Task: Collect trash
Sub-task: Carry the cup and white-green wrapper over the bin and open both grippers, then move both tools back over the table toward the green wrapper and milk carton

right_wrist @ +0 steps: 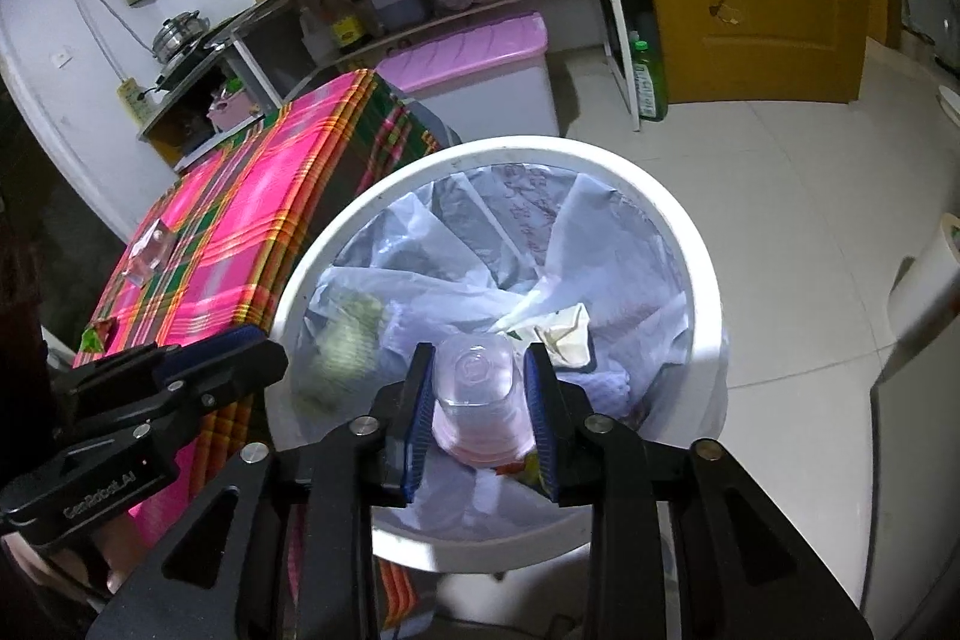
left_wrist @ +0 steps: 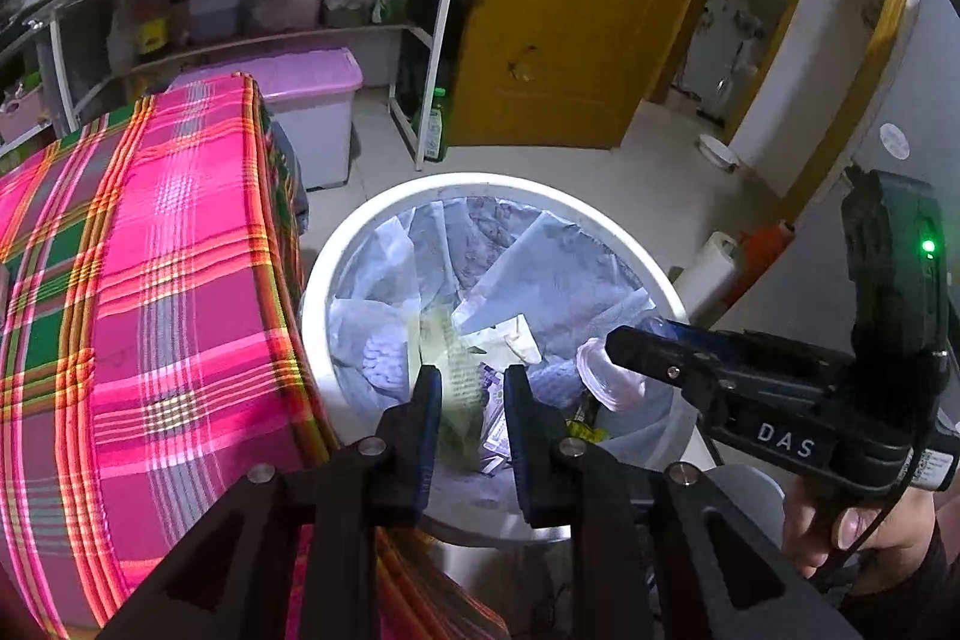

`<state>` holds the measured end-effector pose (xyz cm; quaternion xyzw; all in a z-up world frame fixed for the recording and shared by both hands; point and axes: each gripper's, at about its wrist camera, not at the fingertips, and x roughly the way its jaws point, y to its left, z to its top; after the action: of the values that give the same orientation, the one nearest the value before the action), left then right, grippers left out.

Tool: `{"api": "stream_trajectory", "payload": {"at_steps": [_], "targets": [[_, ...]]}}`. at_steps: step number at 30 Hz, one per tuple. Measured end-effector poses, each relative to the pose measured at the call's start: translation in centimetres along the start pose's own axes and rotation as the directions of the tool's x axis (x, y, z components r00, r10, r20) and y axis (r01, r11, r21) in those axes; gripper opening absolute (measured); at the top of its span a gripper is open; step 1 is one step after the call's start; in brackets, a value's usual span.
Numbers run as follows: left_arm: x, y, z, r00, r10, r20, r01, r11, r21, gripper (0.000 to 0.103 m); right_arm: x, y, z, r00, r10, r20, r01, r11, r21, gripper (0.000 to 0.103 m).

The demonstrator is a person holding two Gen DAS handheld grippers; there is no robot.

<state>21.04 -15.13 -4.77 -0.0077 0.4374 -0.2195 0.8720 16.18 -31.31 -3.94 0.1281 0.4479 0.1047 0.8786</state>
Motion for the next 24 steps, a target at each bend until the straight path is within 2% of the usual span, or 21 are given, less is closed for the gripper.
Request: {"api": "stream_trajectory", "payload": {"at_steps": [1, 3, 4, 24], "targets": [[0.1, 0.0, 0.0, 1.0, 0.002, -0.002, -0.002, 1.0, -0.002, 0.023, -0.1, 0.0, 0.0, 1.0, 0.001, 0.003, -0.001, 1.0, 0.0, 0.045], [0.1, 0.2, 0.2, 1.0, 0.006, 0.0, -0.006, 1.0, -0.012, 0.032, 0.0, 0.0, 0.1, 1.0, 0.001, 0.005, -0.001, 1.0, -0.001, 0.045], [0.2, 0.2, 0.3, 1.0, 0.005, 0.001, -0.004, 1.0, -0.014, 0.032, -0.2, 0.0, 0.1, 1.0, 0.002, 0.007, -0.002, 1.0, -0.003, 0.045], [-6.1, 1.2, -0.9, 0.993, -0.014, 0.116, 0.022, 0.998, -0.064, 0.032, -4.7, 4.4, 0.4, 0.995, 0.036, 0.092, -0.027, 0.995, -0.096, 0.045]]}}
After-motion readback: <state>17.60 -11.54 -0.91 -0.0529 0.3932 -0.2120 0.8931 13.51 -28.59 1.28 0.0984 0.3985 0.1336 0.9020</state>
